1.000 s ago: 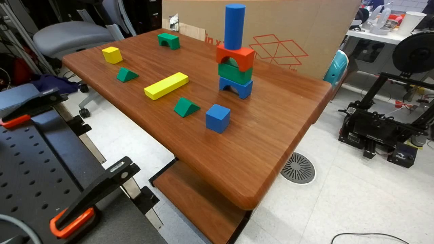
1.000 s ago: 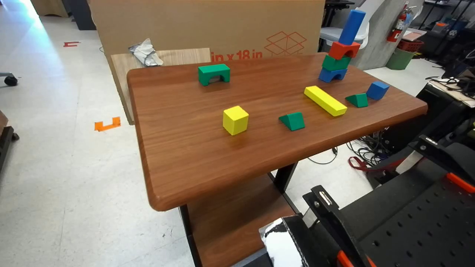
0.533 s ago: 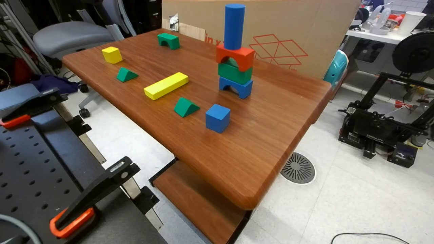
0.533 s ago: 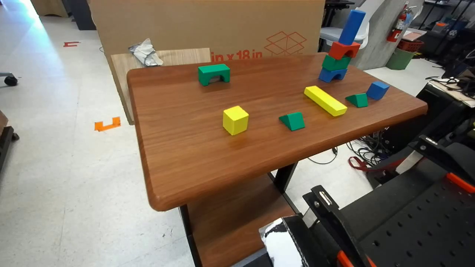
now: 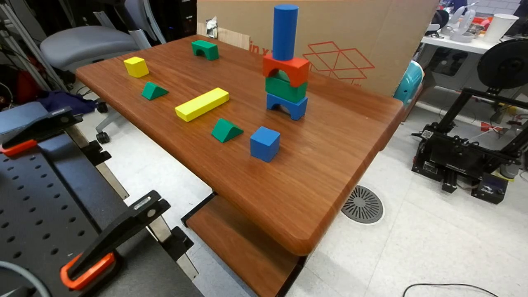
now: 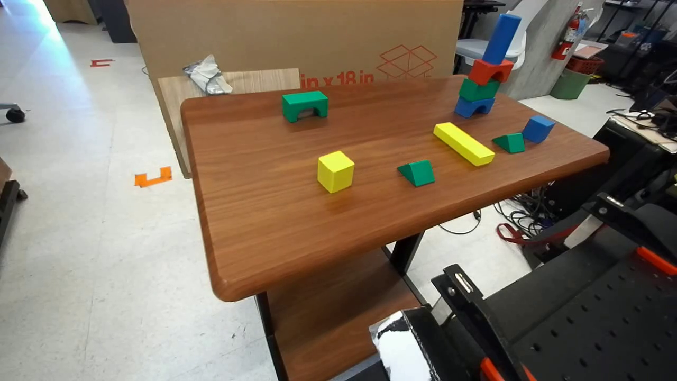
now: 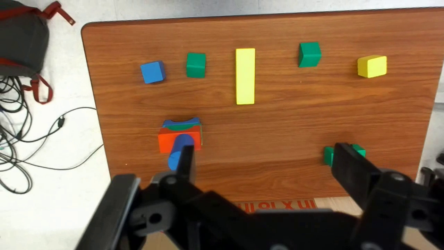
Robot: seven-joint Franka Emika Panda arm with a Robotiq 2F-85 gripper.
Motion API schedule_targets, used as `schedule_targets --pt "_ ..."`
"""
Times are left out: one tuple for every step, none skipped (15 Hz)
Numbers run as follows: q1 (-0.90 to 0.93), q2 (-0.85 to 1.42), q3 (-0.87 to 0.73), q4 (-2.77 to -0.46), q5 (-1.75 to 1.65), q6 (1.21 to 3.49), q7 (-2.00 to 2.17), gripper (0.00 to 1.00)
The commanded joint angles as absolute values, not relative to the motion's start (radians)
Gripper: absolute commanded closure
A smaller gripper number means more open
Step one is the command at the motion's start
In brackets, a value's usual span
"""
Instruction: Remove the plastic rod from the toy tower and put it on the table
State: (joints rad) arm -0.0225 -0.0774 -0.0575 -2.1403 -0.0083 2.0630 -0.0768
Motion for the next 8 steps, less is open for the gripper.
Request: schedule_targets --pt "-0.048 -0.005 -0.074 -2.07 0.017 2.056 -0.108 0.0" --pt "-0.054 0.012 -0.078 -2.058 0.018 2.055 -0.115 0.0" --pt "-0.06 0.028 -0.08 -2.046 0.018 2.053 -0.121 0.0" --pt "-0.066 0.049 -0.082 -2.035 0.019 2.061 -0.125 0.0" --pt "-0.07 0.067 -0.083 -2.024 0.019 2.066 -0.13 0.0" --pt "-0.074 0.083 -0.084 -2.017 0.021 2.077 -0.139 0.0" --pt "-0.078 0.098 -0.083 -2.011 0.019 2.088 -0.141 0.0" --pt "-0.082 0.117 -0.082 -2.003 0.019 2.095 -0.151 0.0"
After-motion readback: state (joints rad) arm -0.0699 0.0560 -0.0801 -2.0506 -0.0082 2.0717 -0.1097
